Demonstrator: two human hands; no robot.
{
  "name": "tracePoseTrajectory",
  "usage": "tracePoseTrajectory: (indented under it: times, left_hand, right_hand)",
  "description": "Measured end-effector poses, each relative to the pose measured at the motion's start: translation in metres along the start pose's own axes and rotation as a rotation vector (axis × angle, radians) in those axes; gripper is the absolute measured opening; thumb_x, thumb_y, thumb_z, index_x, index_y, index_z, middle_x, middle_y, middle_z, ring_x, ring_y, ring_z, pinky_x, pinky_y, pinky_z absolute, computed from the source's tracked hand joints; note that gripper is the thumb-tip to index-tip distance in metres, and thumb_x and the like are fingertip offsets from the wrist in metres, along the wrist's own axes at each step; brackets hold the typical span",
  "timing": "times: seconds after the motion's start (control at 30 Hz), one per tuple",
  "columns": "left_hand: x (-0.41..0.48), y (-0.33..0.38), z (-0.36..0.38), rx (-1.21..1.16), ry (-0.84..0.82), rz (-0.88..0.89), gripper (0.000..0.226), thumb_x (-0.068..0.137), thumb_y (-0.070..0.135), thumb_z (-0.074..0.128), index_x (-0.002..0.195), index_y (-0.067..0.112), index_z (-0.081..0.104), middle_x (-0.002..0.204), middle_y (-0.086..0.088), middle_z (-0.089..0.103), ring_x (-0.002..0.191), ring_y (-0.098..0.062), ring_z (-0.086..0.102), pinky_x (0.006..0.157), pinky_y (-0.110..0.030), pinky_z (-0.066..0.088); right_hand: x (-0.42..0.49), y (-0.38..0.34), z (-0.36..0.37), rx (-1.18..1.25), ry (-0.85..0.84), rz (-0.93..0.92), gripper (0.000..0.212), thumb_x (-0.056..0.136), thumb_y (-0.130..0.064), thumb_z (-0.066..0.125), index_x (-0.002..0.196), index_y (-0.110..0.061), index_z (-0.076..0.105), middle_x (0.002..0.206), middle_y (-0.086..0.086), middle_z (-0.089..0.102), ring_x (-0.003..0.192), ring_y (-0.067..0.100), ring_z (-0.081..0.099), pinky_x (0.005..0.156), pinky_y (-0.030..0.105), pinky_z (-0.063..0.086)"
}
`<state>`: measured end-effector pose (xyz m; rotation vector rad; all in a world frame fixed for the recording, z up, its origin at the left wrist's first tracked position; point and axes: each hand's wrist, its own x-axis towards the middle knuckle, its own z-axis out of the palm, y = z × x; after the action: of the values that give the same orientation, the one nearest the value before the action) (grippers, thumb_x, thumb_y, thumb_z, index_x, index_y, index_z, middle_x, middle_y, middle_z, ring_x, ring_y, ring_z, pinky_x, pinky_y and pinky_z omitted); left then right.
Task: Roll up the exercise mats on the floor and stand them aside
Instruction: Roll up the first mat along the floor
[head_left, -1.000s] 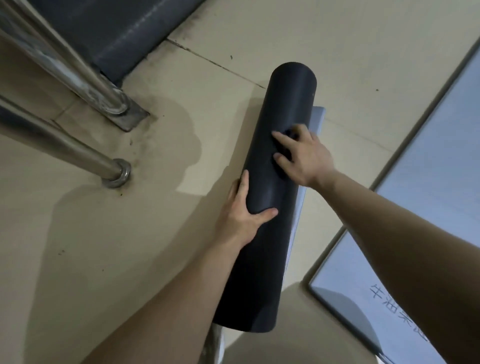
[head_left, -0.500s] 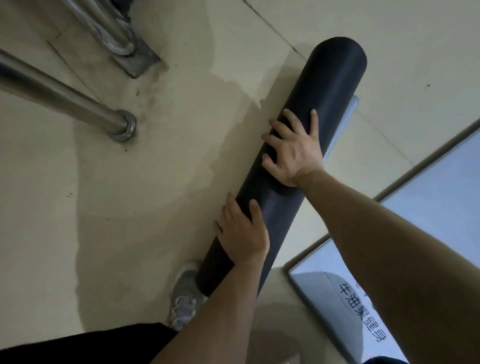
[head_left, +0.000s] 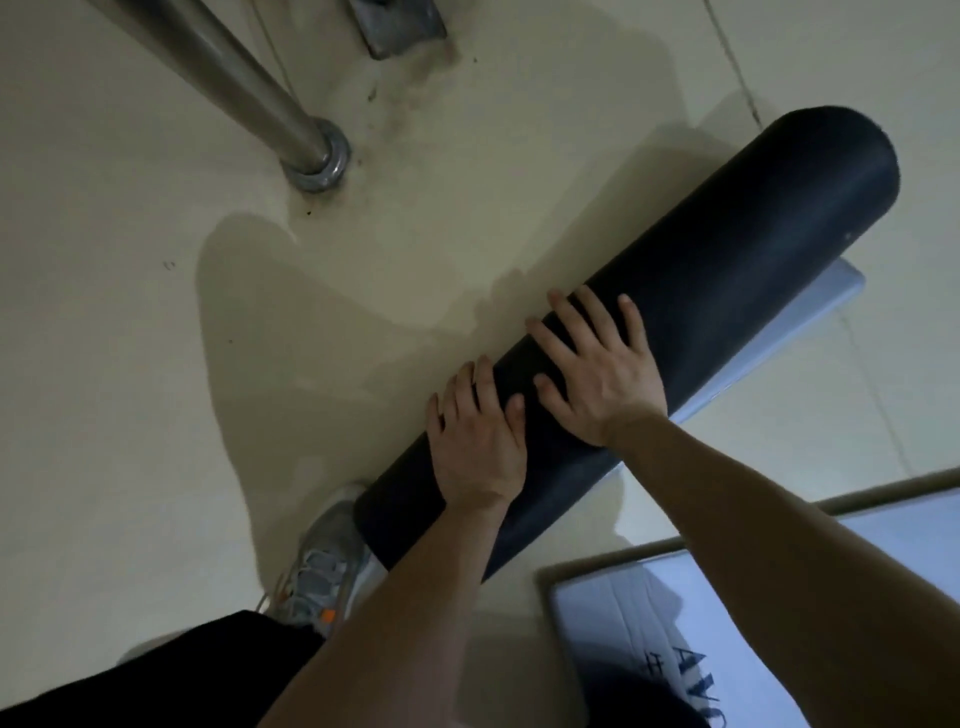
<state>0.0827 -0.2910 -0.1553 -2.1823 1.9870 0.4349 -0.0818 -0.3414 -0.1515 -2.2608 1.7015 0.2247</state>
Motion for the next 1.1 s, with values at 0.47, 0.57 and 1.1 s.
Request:
tracePoseTrajectory:
  times: [0.47, 0.57, 1.1]
  left_hand:
    - [-0.035, -0.026, -0.009, 0.01, -0.082, -0.15, 0.064, 0.104, 0.045, 0.021, 0.151, 0.008, 0.042, 0.15, -0.021, 0.049, 0.14, -0.043, 0.042, 0.112, -0.069, 0.028]
    - [0.017, 0.029, -0.027, -0.093, -0.049, 0.04, 0.066, 0.103, 0.052, 0.015, 0.157, 0.017, 0.029, 0.158, -0.012, 0.044, 0.147, -0.035, 0.037, 0.12, -0.063, 0.017]
    - [0.046, 0.084, 0.011, 0.093, 0.033, 0.127, 0.066, 0.106, 0.047, 0.02, 0.157, 0.008, 0.03, 0.148, -0.02, 0.047, 0.125, -0.041, 0.05, 0.102, -0.058, 0.04]
  right_hand:
    - [0.018, 0.102, -0.04, -0.002, 0.067, 0.283, 0.063, 0.102, -0.054, 0.022, 0.162, -0.033, 0.022, 0.173, 0.007, 0.009, 0.159, 0.032, -0.001, 0.124, 0.057, -0.009]
    - [0.035, 0.095, -0.035, 0.027, 0.033, 0.278, 0.063, 0.103, -0.053, 0.024, 0.162, -0.032, 0.023, 0.173, 0.005, 0.006, 0.159, 0.029, -0.005, 0.123, 0.055, -0.012]
    - [0.066, 0.184, -0.038, 0.03, 0.145, 0.273, 0.065, 0.101, -0.054, 0.02, 0.162, -0.03, 0.026, 0.173, 0.006, 0.011, 0.159, 0.03, 0.003, 0.125, 0.057, -0.006]
